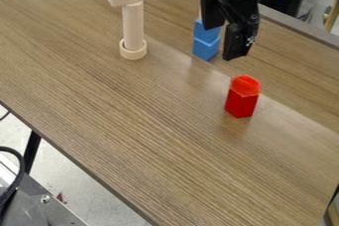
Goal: Put the red hexagon on top of the cylinder
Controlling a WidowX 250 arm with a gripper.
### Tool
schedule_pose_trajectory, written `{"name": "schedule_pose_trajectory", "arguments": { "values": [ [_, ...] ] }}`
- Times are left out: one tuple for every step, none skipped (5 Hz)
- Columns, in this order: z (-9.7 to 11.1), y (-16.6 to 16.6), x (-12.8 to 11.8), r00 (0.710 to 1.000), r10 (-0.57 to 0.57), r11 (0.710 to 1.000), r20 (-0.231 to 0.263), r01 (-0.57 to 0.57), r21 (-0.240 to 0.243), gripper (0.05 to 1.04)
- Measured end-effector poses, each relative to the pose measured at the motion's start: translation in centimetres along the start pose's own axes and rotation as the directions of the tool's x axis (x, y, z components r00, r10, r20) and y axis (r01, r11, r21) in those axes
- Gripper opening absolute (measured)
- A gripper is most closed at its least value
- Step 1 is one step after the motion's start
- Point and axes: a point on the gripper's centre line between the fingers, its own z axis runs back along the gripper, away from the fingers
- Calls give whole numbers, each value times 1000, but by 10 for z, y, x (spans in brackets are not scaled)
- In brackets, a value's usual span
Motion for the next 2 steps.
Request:
{"name": "schedule_pose_trajectory", "arguments": {
  "values": [
    [-8,-3,-4,999,3,1000,-33,-4,-20,999],
    [-22,-10,0,990,56,995,-128,-66,-78,999]
  ]
}}
